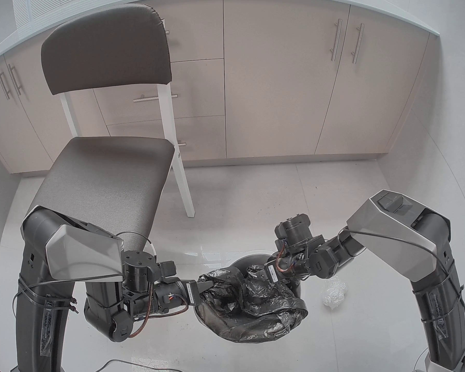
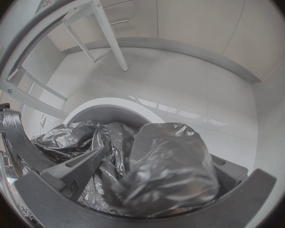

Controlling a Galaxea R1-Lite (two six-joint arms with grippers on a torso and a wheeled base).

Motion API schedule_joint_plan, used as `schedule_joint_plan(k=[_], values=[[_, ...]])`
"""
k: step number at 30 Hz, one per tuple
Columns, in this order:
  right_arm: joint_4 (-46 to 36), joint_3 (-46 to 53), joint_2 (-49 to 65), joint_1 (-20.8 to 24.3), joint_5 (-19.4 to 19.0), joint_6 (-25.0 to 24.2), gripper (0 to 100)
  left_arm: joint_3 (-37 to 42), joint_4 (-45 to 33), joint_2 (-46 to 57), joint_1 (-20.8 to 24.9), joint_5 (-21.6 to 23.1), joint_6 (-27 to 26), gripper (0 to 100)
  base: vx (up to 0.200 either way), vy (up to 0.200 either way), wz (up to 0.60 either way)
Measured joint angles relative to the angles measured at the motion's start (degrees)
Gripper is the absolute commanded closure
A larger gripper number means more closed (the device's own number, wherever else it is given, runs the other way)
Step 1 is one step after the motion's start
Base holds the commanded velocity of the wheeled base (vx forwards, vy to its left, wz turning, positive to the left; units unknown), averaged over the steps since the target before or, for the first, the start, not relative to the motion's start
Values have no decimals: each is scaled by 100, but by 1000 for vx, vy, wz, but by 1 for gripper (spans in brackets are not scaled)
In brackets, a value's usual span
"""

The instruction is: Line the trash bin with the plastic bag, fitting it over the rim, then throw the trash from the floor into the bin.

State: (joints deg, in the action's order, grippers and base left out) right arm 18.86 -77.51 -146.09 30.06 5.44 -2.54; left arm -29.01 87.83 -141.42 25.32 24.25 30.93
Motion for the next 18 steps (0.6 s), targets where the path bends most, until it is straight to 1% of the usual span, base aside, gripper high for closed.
schedule_joint_plan(k=[4, 9, 15, 18], values=[[-68, -143, -66, 168, -5, -35, 0, -6, -5, -1, 0, 0, -2, 100, 0, 0, 0], [-74, -96, 6, 254, 61, -41, 0, -11, -2, -9, 0, 0, -2, 100, 0, 0, 0], [-79, 69, 183, 260, 191, -30, 0, -9, 0, -12, 0, 0, -2, 100, 0, 0, 0], [-79, 166, 262, 251, 327, -22, 0, -6, 0, -12, 0, 0, -2, 100, 0, 0, 0]])
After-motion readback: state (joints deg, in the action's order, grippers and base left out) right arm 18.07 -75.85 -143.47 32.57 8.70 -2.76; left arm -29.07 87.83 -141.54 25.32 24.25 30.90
